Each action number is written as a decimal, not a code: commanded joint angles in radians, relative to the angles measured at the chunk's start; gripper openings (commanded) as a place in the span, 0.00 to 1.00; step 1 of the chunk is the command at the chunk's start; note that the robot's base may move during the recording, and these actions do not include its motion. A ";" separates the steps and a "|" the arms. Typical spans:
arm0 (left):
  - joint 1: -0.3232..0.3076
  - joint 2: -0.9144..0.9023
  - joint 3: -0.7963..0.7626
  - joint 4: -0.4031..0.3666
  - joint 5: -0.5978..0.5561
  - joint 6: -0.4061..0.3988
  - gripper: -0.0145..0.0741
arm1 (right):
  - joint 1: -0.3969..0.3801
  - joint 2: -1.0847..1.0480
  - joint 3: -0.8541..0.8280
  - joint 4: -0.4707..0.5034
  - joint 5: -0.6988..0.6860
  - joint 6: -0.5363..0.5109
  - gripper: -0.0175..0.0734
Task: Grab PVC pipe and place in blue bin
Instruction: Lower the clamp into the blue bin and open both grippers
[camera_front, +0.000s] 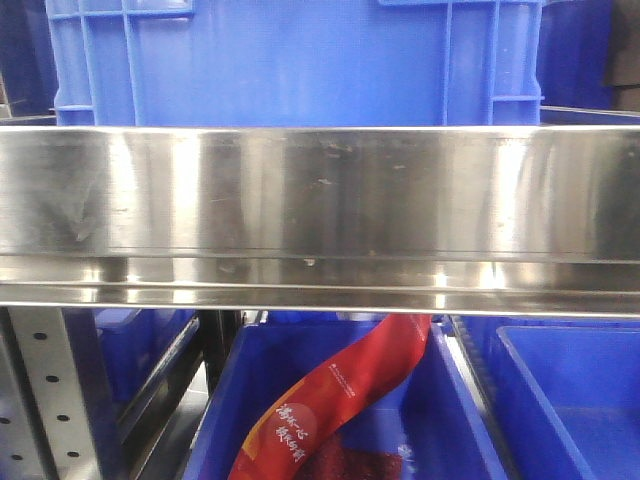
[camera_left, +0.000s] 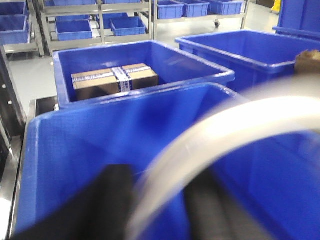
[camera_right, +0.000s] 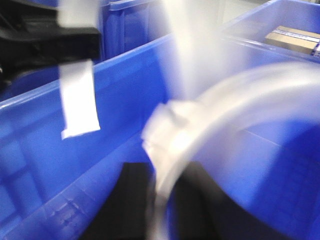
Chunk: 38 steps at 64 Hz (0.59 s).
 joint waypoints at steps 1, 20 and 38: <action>-0.006 -0.012 -0.011 -0.017 -0.016 -0.002 0.53 | 0.002 -0.005 -0.012 -0.001 -0.014 -0.007 0.47; -0.006 -0.032 -0.011 -0.044 0.018 -0.002 0.47 | 0.002 -0.022 -0.013 0.001 -0.020 -0.007 0.41; -0.001 -0.079 -0.011 -0.078 0.113 -0.002 0.04 | 0.000 -0.043 -0.013 0.001 -0.008 -0.007 0.01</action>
